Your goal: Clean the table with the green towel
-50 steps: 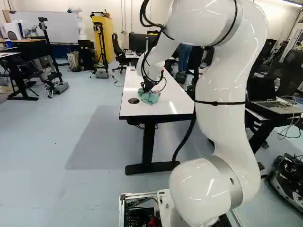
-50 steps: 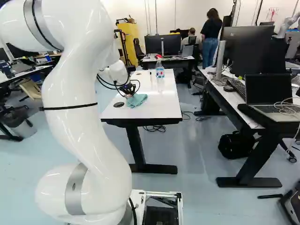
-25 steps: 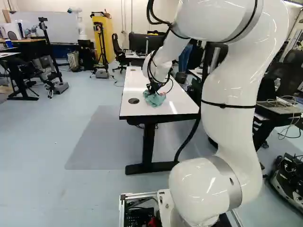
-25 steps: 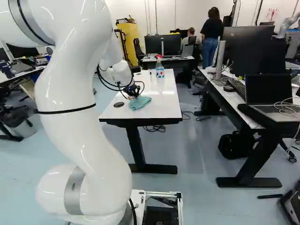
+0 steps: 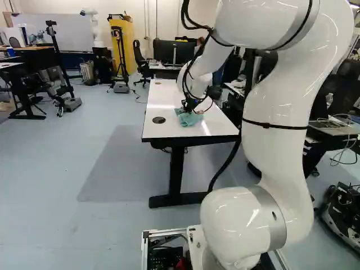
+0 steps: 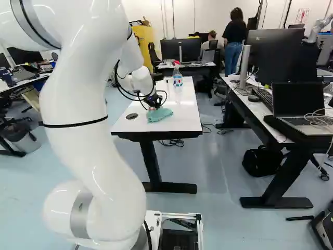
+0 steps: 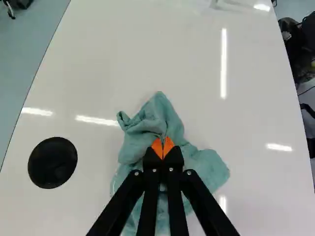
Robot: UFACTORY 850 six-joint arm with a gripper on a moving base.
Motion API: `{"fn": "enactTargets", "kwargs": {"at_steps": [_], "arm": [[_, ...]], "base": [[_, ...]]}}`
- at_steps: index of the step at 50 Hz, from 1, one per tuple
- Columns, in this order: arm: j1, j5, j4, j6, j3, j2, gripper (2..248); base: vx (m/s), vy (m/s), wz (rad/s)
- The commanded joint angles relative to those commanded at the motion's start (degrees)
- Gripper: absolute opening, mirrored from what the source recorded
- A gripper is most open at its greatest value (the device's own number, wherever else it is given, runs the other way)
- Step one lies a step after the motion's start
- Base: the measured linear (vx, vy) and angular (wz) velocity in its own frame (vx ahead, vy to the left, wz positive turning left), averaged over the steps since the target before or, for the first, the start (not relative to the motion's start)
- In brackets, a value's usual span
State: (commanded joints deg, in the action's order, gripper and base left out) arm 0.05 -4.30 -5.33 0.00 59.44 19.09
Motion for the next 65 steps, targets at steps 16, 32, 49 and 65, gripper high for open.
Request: {"fn": "enactTargets", "kwargs": {"at_steps": [16,32,49,65], "arm": [[-2.59,0.00,0.00,0.00,2.03,1.64,21],[-3.31,0.00,0.00,0.00,6.57,5.21,21],[-2.96,0.00,0.00,0.00,8.97,7.07,21],[-2.81,0.00,0.00,0.00,6.54,3.73,21]], "base": [[0.000,0.000,0.000],[0.000,0.000,0.000],[0.000,0.000,0.000],[0.000,0.000,0.000]]}}
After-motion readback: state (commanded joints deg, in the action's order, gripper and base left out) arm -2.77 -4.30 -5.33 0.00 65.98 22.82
